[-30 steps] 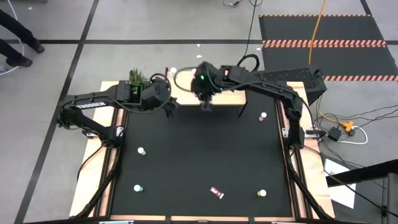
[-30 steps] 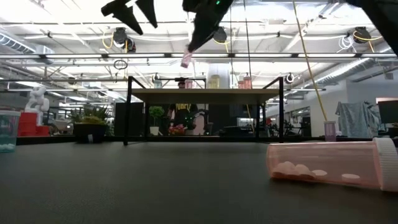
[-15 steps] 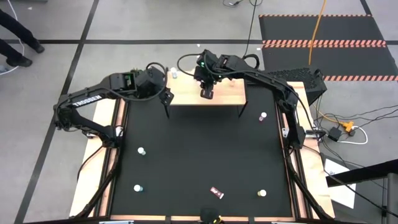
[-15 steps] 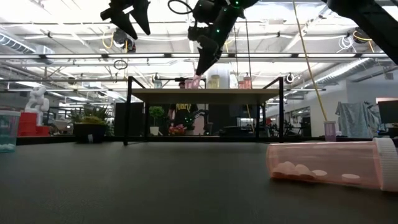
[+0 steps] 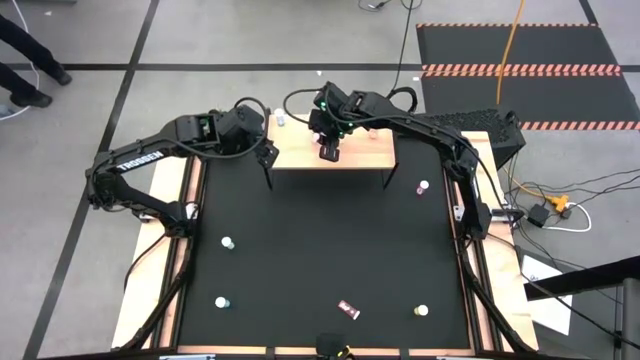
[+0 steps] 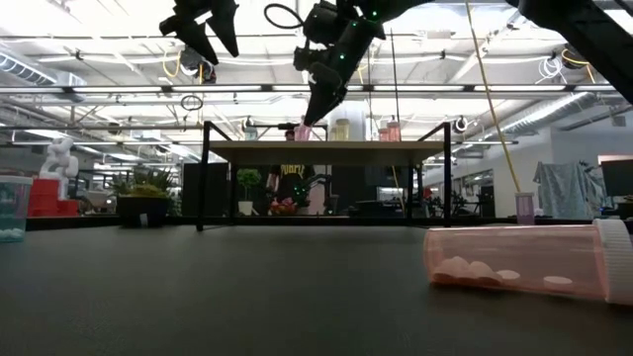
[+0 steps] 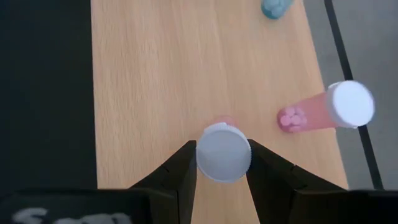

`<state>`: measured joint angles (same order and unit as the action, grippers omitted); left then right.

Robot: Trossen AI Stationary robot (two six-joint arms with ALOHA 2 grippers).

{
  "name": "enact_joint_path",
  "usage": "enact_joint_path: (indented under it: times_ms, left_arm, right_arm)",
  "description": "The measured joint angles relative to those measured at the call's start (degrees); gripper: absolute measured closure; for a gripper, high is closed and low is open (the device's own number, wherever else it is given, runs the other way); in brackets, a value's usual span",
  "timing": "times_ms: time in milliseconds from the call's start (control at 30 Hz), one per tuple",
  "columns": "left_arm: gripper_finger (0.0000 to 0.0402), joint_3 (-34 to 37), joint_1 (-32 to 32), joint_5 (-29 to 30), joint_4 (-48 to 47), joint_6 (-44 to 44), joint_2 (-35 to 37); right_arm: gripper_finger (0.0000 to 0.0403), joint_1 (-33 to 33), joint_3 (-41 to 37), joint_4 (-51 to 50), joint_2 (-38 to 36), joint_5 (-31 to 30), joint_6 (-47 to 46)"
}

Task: Pick and place medicine bottles onto shelf by color
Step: Put the bottom violet pill bottle aligned with the other violet pill bottle on the shelf

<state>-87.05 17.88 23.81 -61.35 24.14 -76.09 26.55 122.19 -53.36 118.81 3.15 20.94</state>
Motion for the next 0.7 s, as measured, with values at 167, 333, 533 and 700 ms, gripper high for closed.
enact_joint_path:
  times_ms: [167,333,533,700]
  left_arm:
    - [0.0128,0.0,-0.44,0.0,-0.1,0.04,0.0]
    - [0.0128,0.0,-0.43,0.02,-0.11,-0.04,0.0]
    - [0.0128,0.02,-0.43,0.02,-0.13,-0.07,0.0]
    - [0.0128,0.02,-0.43,-0.47,-0.15,-0.07,0.0]
  right_arm:
    - [0.0288,0.0,-0.44,0.17,-0.03,-0.03,-0.2]
    - [0.028,0.0,-0.5,0.7,-0.03,-0.01,-0.77]
    - [0.0268,0.0,-0.5,1.02,-0.03,-0.04,-1.25]
    - [0.0267,0.0,-0.5,1.99,-0.03,-0.04,-1.85]
